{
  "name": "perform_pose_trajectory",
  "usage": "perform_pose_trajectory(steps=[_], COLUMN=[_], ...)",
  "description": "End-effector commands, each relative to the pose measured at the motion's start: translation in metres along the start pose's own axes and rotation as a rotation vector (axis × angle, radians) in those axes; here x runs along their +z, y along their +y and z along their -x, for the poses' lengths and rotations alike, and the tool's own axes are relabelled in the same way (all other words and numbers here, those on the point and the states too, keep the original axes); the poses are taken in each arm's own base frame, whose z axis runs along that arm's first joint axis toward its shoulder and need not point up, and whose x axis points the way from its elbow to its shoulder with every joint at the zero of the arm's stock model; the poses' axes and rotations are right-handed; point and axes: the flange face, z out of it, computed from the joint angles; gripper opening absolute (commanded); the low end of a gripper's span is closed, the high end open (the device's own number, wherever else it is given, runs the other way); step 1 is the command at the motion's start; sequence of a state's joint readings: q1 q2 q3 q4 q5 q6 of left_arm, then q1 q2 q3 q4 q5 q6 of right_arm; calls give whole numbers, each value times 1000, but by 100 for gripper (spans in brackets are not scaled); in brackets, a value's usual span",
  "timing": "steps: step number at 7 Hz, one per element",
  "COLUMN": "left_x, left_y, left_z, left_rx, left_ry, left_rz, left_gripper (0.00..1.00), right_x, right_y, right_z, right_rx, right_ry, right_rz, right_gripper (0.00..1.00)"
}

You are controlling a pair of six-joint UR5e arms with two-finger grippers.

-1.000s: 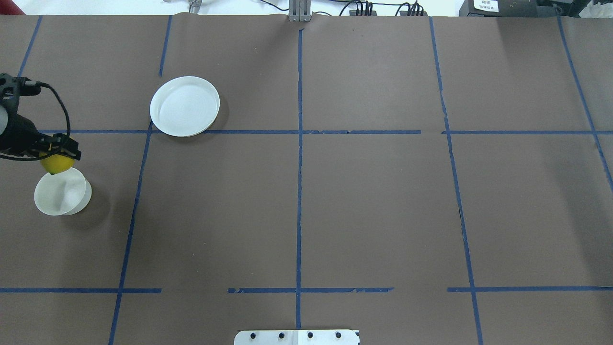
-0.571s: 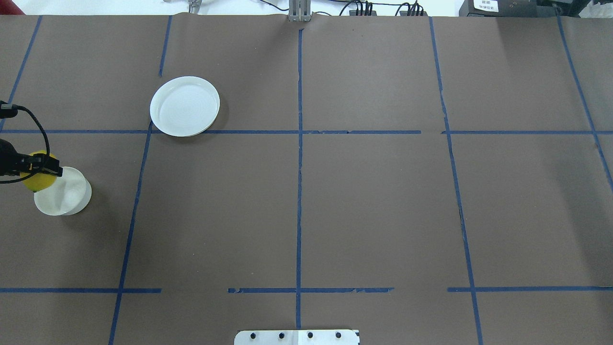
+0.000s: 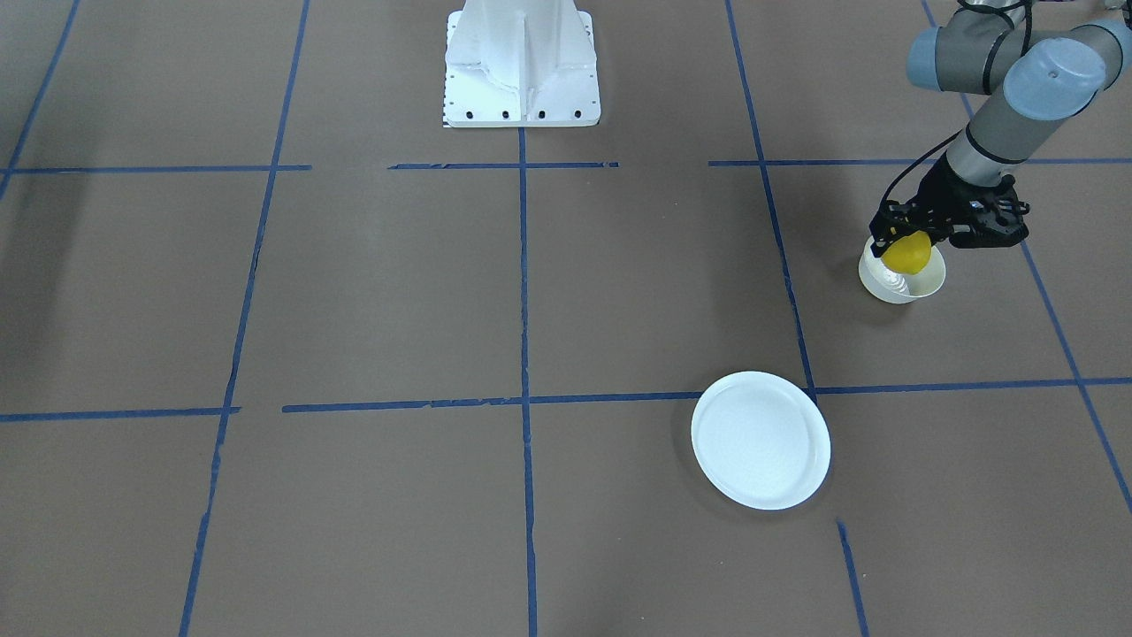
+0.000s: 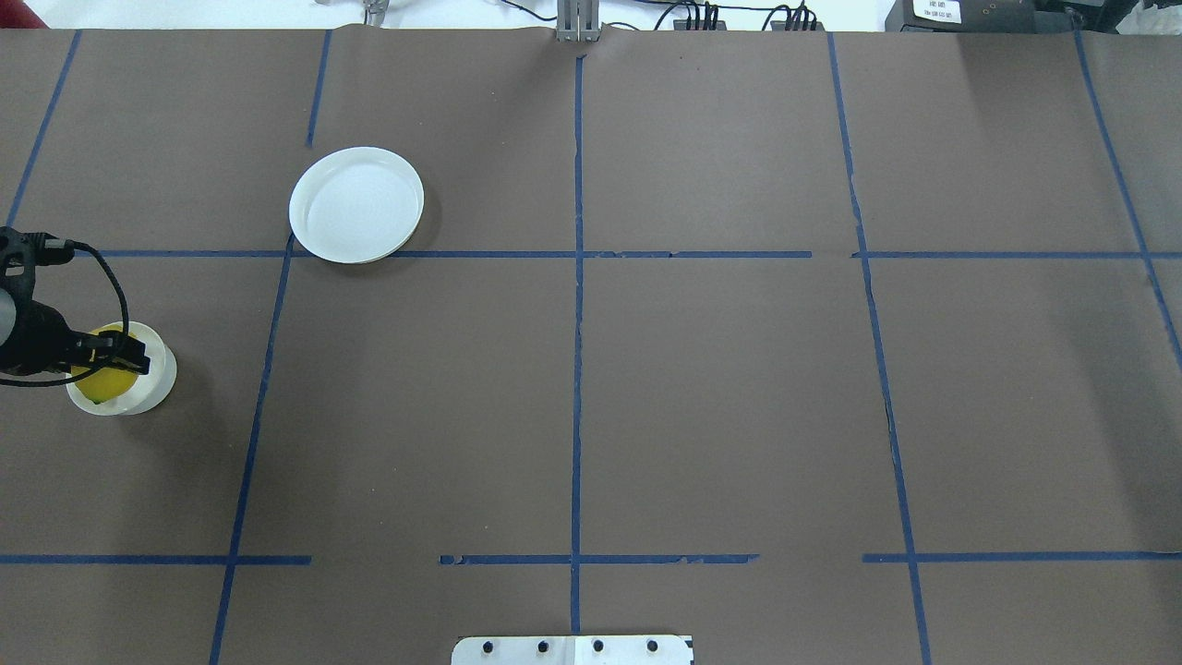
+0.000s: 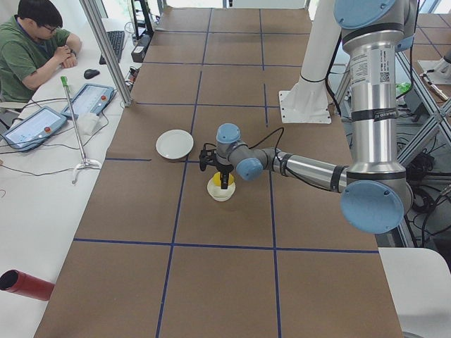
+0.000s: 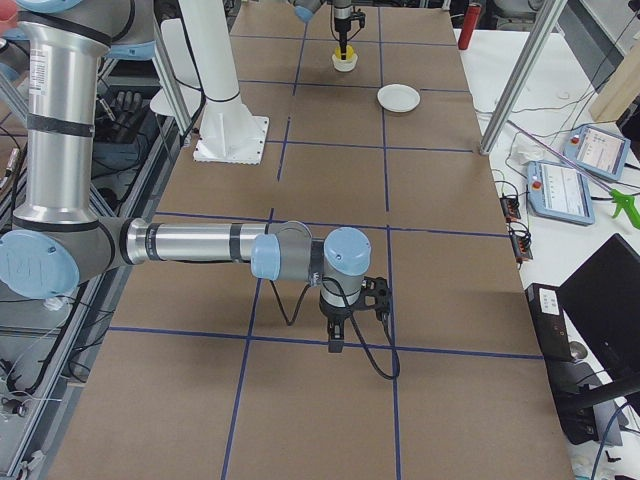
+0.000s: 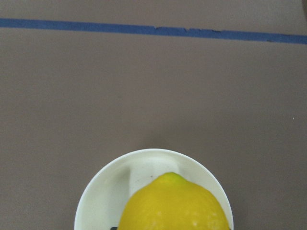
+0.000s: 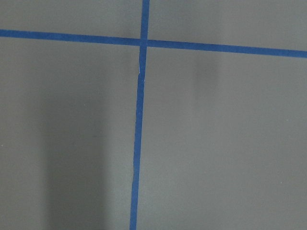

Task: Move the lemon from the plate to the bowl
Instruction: 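Lower the lemon into the white bowl and open the left gripper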

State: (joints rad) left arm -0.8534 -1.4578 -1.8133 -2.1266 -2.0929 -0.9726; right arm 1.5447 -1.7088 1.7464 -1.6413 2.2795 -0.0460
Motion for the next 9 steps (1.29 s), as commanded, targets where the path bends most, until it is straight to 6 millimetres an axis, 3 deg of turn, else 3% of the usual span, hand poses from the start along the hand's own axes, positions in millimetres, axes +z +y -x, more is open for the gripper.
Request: perform_pose_trajectory(steps=[1, 6, 7, 8, 9], left_x=[1, 15, 18, 17, 14], left_y=[-1, -5, -5, -5, -6], left_z=[-4, 6, 10, 9, 10], left_rx=[5, 50, 48, 49, 47], left_ry=[4, -20, -23, -20, -19], left_rz=[7, 24, 26, 23, 19], left_gripper=[0, 0, 26, 70, 100], right_x=[0, 0, 0, 0, 0], right_y=[0, 0, 0, 0, 0], right_z=[0, 0, 0, 0, 0], right_rx=[0, 0, 0, 0, 0], right_ry=[0, 0, 0, 0, 0], right_rz=[-1, -1, -1, -1, -1], right_gripper=[100, 100, 100, 100, 100])
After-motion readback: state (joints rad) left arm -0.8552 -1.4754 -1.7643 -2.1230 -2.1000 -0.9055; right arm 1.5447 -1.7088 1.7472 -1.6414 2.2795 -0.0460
